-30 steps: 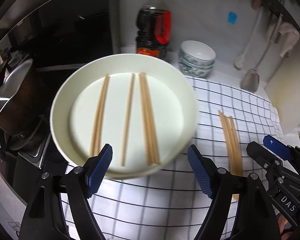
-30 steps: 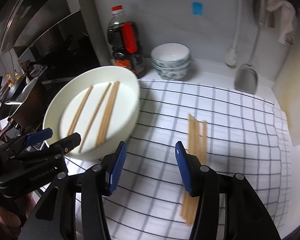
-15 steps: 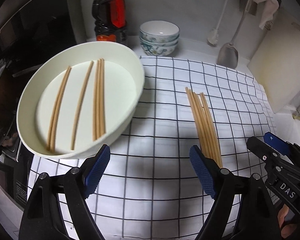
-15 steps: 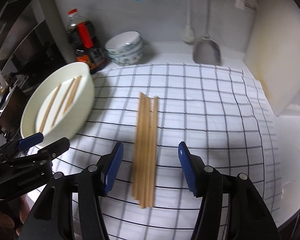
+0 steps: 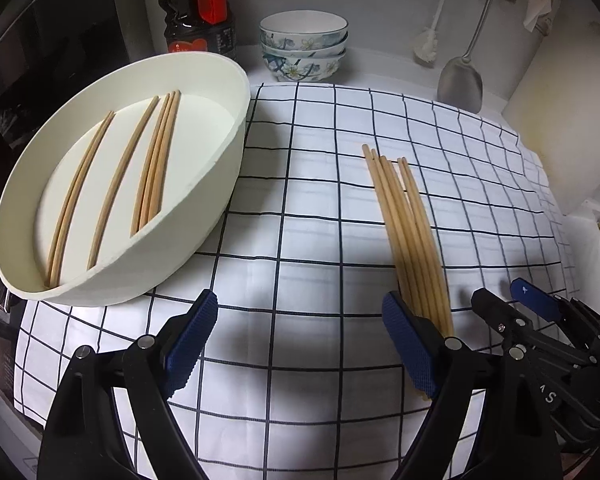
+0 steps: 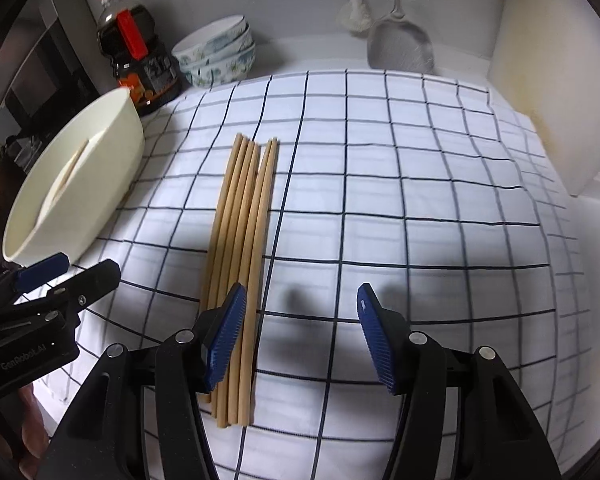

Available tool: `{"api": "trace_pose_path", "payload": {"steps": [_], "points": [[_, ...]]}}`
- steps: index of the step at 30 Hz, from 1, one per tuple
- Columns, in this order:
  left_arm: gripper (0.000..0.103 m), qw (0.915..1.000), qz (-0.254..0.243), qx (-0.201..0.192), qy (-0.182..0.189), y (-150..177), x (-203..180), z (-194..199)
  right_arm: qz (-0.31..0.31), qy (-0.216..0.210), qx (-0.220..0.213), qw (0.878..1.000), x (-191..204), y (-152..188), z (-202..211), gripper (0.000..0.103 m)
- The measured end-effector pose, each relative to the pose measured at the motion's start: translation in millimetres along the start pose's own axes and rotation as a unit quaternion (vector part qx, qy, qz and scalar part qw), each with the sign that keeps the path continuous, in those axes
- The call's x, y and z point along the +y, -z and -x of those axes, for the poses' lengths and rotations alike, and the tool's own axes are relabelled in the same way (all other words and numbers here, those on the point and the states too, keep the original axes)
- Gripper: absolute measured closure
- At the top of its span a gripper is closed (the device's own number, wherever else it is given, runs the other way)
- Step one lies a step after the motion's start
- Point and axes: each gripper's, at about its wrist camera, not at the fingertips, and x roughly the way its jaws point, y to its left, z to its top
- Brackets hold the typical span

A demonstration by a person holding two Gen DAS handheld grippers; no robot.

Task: Organize utensils
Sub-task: 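Move both open tools back to the remaining chopsticks, then lower both tools around the next chopsticks, separating one with the right tool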

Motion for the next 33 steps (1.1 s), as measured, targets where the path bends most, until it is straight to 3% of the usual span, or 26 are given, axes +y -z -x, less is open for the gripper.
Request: {"api": "trace_pose_path", "payload": {"steps": [14, 22, 33], "points": [[0.020, 1.0000, -0.003, -0.003, -0.005, -2.4, -3.8, -10.5, 0.024, 0.009, 0.006, 1.000, 8.0, 2.1, -23.6, 0.048], [0.020, 1.0000, -0.007, 0.002, -0.004, -2.5, -10.0, -14.8, 0.064, 0.037, 0.008, 0.997, 15.6, 4.8, -28.4, 0.048], [0.020, 0.9998, -0.016, 0.012, 0.004, -0.9, -27.3, -28.6, 0.048, 0.046, -0.007, 0.998, -8.9, 0.8, -26.5, 0.048]]}}
